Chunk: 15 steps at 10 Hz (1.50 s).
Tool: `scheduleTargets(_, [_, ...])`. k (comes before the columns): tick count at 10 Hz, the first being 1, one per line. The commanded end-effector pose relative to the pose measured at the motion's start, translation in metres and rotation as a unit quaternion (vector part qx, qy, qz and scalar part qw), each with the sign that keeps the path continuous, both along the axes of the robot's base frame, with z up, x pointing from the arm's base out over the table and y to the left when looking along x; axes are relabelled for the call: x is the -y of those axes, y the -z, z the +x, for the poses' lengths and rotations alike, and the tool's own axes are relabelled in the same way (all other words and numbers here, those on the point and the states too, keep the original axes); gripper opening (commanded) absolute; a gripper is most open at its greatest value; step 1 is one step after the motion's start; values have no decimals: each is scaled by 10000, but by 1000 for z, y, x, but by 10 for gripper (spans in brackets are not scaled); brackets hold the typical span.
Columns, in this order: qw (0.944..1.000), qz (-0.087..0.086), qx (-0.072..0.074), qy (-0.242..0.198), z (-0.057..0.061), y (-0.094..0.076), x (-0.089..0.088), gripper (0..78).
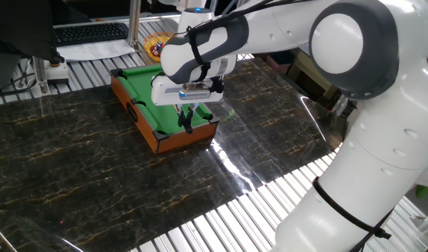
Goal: Hit the pool ball
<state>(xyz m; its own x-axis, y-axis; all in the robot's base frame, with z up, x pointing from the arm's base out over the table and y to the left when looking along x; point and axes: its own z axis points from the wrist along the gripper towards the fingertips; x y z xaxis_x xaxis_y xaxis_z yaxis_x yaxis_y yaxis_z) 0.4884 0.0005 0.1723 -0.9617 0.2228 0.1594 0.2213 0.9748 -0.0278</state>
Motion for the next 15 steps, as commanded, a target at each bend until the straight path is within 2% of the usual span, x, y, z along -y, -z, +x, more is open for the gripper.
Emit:
scheduleTargets(1, [10000, -41, 26, 61, 1, -2, 1, 21])
scheduleTargets(4, [9999, -65, 8, 98, 0, -9, 5, 21])
scheduleTargets(15, [9997, -80, -24, 251, 6, -6, 7, 21])
